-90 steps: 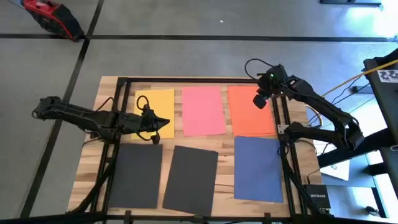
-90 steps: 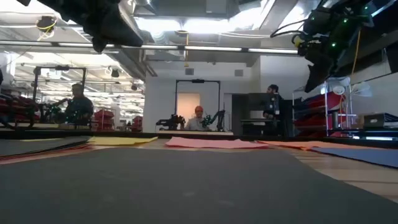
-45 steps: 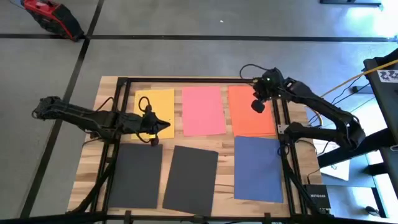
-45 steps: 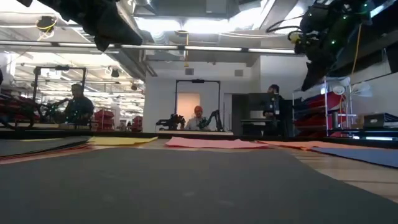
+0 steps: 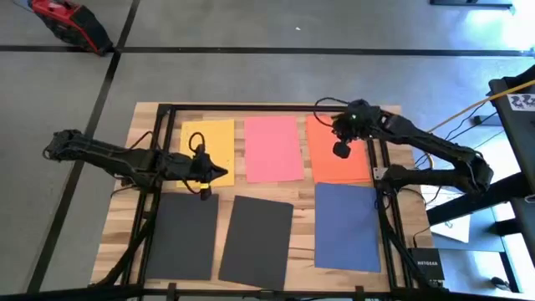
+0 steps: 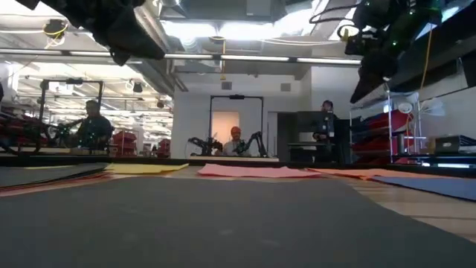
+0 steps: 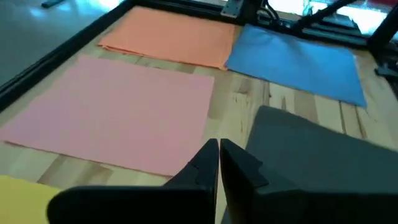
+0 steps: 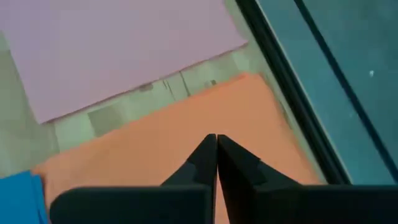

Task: Organize paper
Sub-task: Stack the orange paper on the top of the orange paper, then stack the black paper on the top of the black paper

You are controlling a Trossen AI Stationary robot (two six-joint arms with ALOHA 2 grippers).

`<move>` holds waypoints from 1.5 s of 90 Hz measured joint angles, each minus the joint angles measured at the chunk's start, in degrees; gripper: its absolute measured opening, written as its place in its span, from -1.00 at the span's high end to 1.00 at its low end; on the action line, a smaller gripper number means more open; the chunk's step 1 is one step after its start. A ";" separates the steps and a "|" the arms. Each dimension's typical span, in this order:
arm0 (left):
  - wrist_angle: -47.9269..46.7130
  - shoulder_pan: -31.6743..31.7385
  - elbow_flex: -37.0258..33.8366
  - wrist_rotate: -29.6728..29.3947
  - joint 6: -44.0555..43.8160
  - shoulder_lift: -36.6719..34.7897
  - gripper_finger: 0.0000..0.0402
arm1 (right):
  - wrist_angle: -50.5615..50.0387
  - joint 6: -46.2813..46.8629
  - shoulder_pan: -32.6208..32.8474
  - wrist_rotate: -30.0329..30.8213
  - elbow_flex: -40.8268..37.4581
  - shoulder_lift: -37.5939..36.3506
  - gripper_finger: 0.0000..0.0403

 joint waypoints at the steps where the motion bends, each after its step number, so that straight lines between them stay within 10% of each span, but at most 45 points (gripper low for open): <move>1: -0.08 -0.04 0.00 0.01 0.27 0.00 1.00 | -0.07 0.09 0.21 -0.48 0.00 0.00 1.00; 51: -18.49 -1.29 0.02 14.61 -8.82 9.59 0.66 | 1.59 8.79 9.00 -4.00 0.02 7.95 0.28; 90: -21.68 -1.27 0.02 13.34 -5.62 21.38 0.20 | 2.40 8.74 9.52 -3.87 0.02 9.05 0.27; 135: -20.88 -1.24 0.22 13.01 -3.98 27.84 0.15 | 2.70 8.73 9.48 -3.83 0.02 9.05 0.27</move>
